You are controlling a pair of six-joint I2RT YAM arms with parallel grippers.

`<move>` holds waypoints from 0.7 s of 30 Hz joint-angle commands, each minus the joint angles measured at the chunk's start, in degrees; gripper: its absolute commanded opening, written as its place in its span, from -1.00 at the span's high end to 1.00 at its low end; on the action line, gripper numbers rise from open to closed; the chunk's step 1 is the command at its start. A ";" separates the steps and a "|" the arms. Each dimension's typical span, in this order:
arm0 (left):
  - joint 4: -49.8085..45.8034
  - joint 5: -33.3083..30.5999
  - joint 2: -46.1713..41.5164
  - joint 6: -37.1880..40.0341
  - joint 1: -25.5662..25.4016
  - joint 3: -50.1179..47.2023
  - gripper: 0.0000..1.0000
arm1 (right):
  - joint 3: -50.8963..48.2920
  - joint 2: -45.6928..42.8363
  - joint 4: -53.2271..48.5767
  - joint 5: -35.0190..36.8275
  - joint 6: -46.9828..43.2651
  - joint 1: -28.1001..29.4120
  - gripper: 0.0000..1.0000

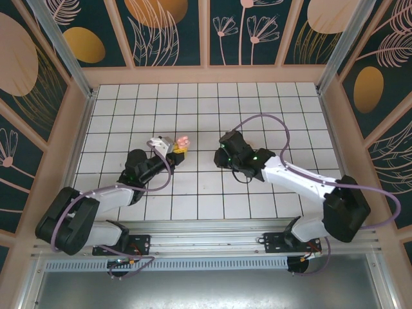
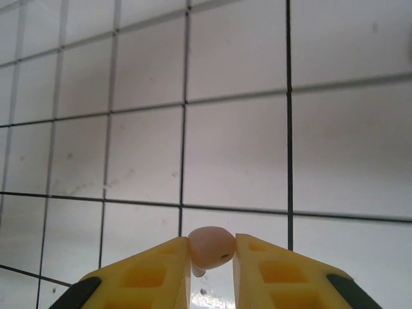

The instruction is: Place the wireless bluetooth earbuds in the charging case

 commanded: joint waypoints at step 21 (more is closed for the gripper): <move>4.43 11.11 6.16 3.55 -3.85 8.62 0.86 | 8.55 -2.13 12.58 -4.02 -24.90 3.75 0.58</move>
